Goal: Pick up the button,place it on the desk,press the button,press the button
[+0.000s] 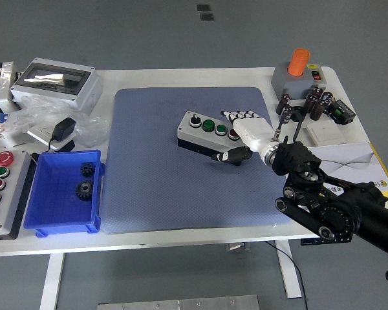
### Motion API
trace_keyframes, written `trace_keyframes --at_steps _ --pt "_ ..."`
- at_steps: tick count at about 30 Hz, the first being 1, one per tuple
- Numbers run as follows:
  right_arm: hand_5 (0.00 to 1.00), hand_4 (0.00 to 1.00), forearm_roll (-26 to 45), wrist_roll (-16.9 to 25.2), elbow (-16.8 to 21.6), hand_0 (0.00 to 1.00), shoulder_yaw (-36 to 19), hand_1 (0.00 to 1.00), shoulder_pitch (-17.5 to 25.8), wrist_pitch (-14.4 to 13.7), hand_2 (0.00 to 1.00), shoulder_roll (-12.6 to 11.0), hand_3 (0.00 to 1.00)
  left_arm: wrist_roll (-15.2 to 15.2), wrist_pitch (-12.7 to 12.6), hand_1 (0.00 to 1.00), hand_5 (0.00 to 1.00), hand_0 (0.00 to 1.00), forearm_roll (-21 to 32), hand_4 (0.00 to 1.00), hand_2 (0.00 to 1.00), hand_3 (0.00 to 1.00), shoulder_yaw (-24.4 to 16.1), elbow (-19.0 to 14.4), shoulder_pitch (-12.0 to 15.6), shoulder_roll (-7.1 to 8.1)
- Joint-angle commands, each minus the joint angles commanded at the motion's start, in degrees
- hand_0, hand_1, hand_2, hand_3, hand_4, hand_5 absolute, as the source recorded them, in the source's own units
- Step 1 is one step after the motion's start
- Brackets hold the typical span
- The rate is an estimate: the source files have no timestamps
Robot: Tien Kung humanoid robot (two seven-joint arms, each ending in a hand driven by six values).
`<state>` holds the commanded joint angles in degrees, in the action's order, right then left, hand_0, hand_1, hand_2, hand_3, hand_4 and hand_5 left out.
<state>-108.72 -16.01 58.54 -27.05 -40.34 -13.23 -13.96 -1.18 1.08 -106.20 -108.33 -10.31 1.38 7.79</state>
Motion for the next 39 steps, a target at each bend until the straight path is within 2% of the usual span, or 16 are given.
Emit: trace_keyframes --at_steps 4,5,10,11,16,17,22,23,28,29,34,35,39 --pt "0.561 0.998 0.16 -0.16 -0.42 0.998 0.74 0.998 -0.05 -0.95 0.998 0.28 0.998 0.06 0.07 0.732 0.205 0.728 -0.12 0.637 0.603 0.647 -0.03 0.00 -0.04 0.04" --pt "0.369 0.949 0.21 -0.25 -0.64 0.460 1.11 0.600 -0.06 -1.37 0.624 0.42 0.968 0.10 0.10 0.731 0.211 0.728 -0.12 0.641 0.604 0.647 0.00 0.00 -0.07 0.07" --pt "0.369 0.949 0.74 -0.40 -1.65 0.460 2.47 0.600 -0.06 -1.96 0.624 0.92 0.968 0.23 0.21 0.731 0.211 0.728 -0.24 0.641 0.604 0.647 -0.03 0.00 -0.15 0.14" --pt "0.283 0.877 0.86 -0.39 -1.80 0.276 2.60 0.429 -0.03 -2.05 0.454 1.01 0.742 0.24 0.23 0.731 0.212 0.728 -0.24 0.642 0.604 0.647 -0.04 0.00 -0.14 0.12" --pt "0.283 0.877 1.38 -0.30 -2.25 0.276 2.82 0.429 0.05 -2.94 0.454 1.35 0.742 0.31 0.32 0.731 0.212 0.728 -0.05 0.642 0.604 0.647 -0.01 0.00 -0.14 -0.02" --pt "0.154 0.712 1.44 -0.27 -2.29 0.222 2.81 0.380 0.04 -3.15 0.402 1.39 0.589 0.34 0.34 0.730 0.213 0.728 -0.01 0.642 0.604 0.647 -0.01 0.00 -0.16 -0.03" --pt "0.154 0.712 1.56 -0.19 -2.60 0.222 2.84 0.380 -0.02 -4.24 0.402 1.68 0.589 0.49 0.37 0.730 0.213 0.728 0.37 0.642 0.604 0.647 0.23 0.00 -0.23 -0.05" --pt "0.060 0.679 1.58 -0.18 -2.65 0.189 2.86 0.346 0.01 -4.45 0.353 1.73 0.489 0.51 0.37 0.730 0.212 0.728 0.47 0.643 0.605 0.647 0.31 0.00 -0.22 -0.06" --pt "0.060 0.679 1.56 0.30 -2.22 0.189 2.56 0.346 0.16 -5.37 0.353 1.67 0.489 0.54 0.34 0.730 0.212 0.728 0.85 0.643 0.605 0.647 0.59 0.00 -0.15 -0.15" --pt "0.047 0.672 1.51 0.59 -1.83 0.178 2.35 0.338 0.17 -5.55 0.336 1.53 0.401 0.55 0.34 0.730 0.215 0.728 0.89 0.643 0.606 0.649 0.61 0.00 -0.14 -0.17" --pt "0.047 0.672 1.10 3.46 1.68 0.178 1.45 0.338 0.18 -5.92 0.336 -0.05 0.401 0.58 0.28 0.730 0.215 0.728 1.00 0.643 0.606 0.649 0.65 0.00 -0.10 -0.24" --pt "0.030 0.629 0.83 4.77 3.06 0.172 1.46 0.336 0.13 -5.72 0.322 -0.88 0.350 0.57 0.24 0.730 0.218 0.728 1.07 0.642 0.606 0.649 0.66 0.00 -0.07 -0.26" --pt "0.030 0.629 0.13 8.74 7.47 0.172 2.58 0.336 -0.28 -4.91 0.322 -3.57 0.350 0.47 0.15 0.730 0.218 0.728 1.20 0.642 0.606 0.649 0.66 0.00 0.08 -0.28"
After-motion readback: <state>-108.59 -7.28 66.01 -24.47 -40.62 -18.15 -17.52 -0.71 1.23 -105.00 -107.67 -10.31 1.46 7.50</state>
